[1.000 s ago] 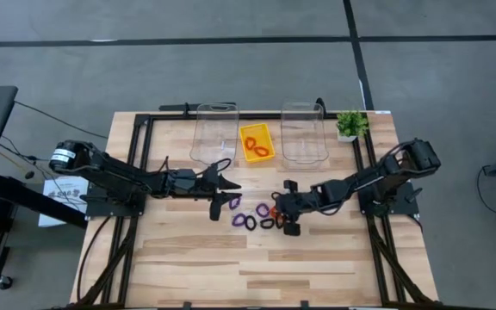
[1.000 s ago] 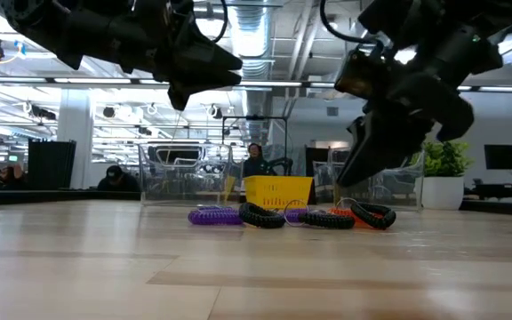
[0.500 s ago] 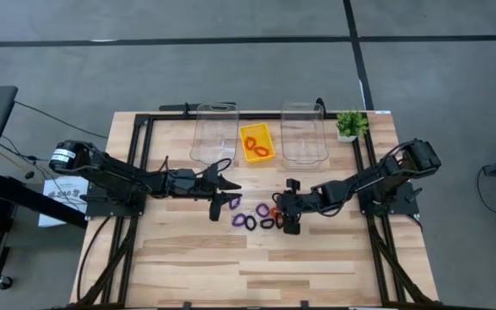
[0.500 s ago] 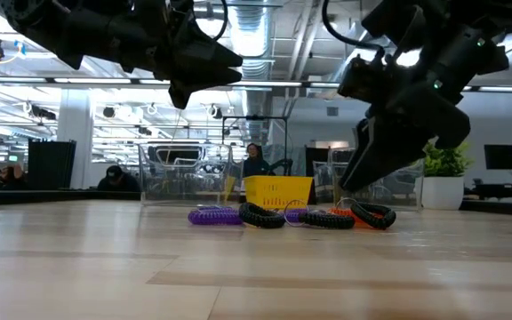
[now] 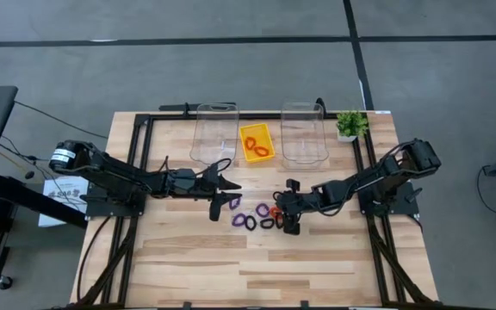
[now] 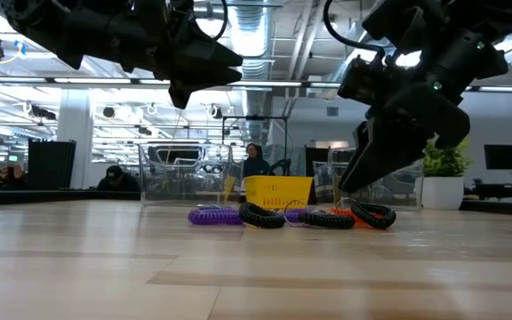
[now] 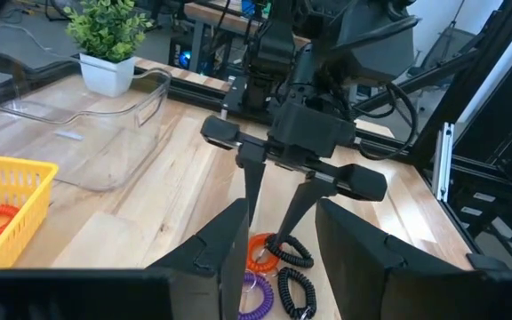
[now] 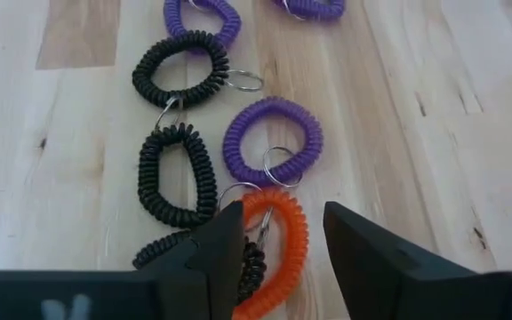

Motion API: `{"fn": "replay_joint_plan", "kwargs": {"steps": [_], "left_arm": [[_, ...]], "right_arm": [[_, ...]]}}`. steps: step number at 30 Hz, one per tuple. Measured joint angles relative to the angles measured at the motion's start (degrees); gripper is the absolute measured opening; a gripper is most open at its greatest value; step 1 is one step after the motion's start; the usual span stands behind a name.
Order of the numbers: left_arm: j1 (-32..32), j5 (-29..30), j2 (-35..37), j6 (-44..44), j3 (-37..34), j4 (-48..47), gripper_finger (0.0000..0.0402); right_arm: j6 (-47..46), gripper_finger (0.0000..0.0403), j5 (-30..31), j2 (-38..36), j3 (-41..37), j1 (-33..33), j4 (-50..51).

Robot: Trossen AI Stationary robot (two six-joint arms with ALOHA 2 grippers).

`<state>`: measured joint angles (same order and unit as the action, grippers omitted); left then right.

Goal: Sort spring keychains
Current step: Put the orange spring keychain into the yellow bin

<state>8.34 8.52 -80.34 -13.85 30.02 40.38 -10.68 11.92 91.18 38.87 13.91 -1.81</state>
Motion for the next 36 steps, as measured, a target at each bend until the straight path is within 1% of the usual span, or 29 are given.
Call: {"fn": "replay_joint_plan", "kwargs": {"steps": [5,10,16,21,32,36], "left_arm": [[0.00,0.00,0.02,0.00,0.00,0.02,0.0131],[0.00,0.00,0.02,0.02,0.00,0.06,0.0131],[0.00,-0.02,0.04,0.00,0.00,0.22,0.0131],[0.00,-0.02,0.04,0.01,-0.02,0.22,0.0131],[0.00,-0.02,0.04,-0.11,-0.02,0.33,0.0131],[0.00,-0.02,0.04,0.02,-0.02,0.33,0.0131]], "right_arm": [[0.02,0.0139,-0.21,1.90,-0.01,0.33,-1.12],[0.90,0.0137,-1.82,7.14,0.34,-0.39,-4.49],[2.06,0.0130,-2.07,8.44,2.65,-0.56,-2.43],[2.14,0.0101,-2.12,8.00,3.21,-0.52,-1.22],[2.14,0.0011,-2.08,6.95,3.26,-0.52,-0.36],[2.35,0.0012,-1.44,6.85,3.28,-0.52,-0.31]]}}
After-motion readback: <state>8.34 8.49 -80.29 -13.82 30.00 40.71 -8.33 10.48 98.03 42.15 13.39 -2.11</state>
